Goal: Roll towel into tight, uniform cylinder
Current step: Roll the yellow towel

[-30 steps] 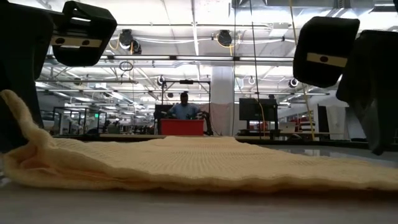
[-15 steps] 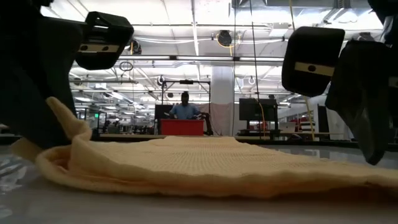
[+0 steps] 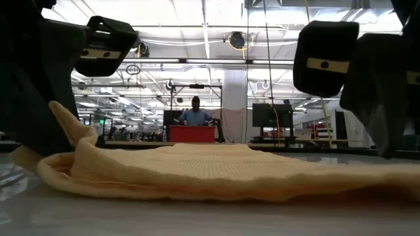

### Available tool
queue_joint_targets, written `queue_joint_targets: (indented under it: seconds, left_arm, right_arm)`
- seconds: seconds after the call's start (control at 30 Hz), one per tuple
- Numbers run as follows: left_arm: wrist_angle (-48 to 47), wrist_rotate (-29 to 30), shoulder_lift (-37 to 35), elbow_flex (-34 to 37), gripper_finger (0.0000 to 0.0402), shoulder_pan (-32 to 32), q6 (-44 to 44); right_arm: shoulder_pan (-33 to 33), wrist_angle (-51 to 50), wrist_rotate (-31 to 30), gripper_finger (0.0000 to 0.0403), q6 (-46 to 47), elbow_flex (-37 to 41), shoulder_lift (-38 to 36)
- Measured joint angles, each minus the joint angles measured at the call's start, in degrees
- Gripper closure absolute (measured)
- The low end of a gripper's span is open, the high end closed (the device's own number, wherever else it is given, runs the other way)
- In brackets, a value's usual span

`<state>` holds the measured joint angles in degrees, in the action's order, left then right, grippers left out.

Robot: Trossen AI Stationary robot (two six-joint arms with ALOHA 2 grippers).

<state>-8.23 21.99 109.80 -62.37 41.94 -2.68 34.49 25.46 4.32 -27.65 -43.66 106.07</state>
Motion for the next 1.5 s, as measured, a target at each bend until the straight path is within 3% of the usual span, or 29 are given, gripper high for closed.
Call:
queue_joint_targets:
  seconds: [0.5, 0.73, 1.1, 1.5]
  left_arm:
    - [0.2, 0.3, 0.0, 0.0, 0.0395, -0.6, 0.0]
    - [0.3, 0.3, -0.3, 0.0, 0.0395, -0.7, -2.3]
    - [-0.2, 0.9, -8.5, -0.1, 0.0395, -0.6, -18.2]
    - [-4.5, 0.5, -9.7, -0.1, 0.0395, -0.6, -35.8]
  right_arm:
    - [-0.9, 1.4, 0.7, 0.0395, 2.0, 0.0, 2.0]
    - [-0.9, 0.7, 0.1, 0.0399, 14.9, 0.0, -0.3]
    - [-0.3, -5.4, 0.1, 0.0402, 37.3, 0.0, -11.6]
    - [0.0, -4.8, 0.5, 0.0403, 67.8, 0.0, -13.8]
